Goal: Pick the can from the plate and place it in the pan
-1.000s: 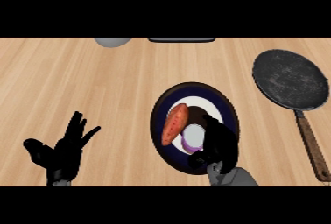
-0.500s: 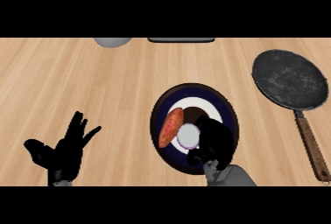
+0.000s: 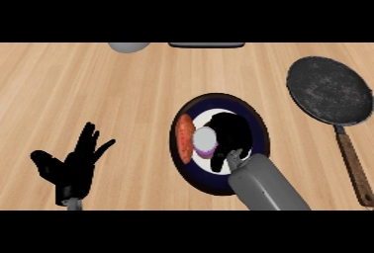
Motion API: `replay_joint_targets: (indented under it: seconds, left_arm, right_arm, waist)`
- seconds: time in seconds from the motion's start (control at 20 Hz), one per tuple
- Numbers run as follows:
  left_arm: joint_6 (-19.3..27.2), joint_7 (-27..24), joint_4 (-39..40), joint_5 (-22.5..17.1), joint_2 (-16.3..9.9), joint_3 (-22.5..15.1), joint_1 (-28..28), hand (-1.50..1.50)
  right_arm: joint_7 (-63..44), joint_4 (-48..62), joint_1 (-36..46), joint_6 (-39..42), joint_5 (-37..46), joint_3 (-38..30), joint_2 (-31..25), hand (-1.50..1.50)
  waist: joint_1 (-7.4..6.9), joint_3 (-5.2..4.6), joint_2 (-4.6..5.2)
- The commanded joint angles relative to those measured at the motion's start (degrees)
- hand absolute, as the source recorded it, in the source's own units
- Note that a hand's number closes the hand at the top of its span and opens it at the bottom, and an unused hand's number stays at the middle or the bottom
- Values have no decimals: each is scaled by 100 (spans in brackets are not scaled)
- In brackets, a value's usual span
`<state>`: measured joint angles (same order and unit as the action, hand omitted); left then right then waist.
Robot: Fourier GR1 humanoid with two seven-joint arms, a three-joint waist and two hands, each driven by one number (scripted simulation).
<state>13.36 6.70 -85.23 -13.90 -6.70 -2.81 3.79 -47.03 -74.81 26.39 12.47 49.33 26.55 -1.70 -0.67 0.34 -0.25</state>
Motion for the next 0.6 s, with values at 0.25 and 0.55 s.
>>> replay_joint_targets:
  seconds: [0.25, 0.55]
  left_arm:
    - [168, 334, -100, 145, 177, -194, -2, 0]
    - [-185, 10, 298, -64, -49, 158, 46, 0]
  right_arm:
    - [204, -181, 675, -651, 1133, 134, -340, 150]
    - [-829, -1384, 999, -878, 2017, 128, -207, 150]
  waist:
    - [52, -32, 12]
    - [128, -41, -9]
